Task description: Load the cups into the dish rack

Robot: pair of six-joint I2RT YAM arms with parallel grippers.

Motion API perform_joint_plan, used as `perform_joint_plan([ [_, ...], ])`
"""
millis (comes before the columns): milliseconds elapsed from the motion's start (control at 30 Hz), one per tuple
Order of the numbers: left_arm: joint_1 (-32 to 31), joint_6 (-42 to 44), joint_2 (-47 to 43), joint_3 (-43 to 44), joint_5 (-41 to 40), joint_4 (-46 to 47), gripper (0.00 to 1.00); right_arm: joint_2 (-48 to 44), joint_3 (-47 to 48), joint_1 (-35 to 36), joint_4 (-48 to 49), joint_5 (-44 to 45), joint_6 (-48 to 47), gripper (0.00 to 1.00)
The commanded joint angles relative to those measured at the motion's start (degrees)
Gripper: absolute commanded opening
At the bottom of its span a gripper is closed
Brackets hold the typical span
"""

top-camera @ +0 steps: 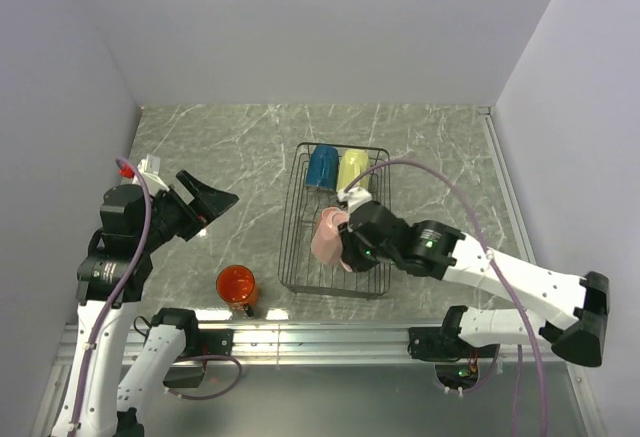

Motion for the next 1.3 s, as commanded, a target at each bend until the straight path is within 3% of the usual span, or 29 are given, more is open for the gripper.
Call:
perform_joint_plan([
  [0, -0.10, 1.64, 1.69, 3.18, -1.56, 0.01, 0.92, 2.30, 3.55, 3.92, 5.02, 8.54, -2.47, 0.00],
  [633, -0.10, 3.66, 2.92, 5.82, -3.59, -4.56, 0.86, 13.65, 0.03, 13.42, 13.80, 9.17, -2.20, 0.00],
  [1267, -0.10, 4.98, 5.03, 6.70, -4.11, -4.92, 0.83, 20.25, -2.51, 13.68, 14.25, 14.00, -3.87, 0.00],
])
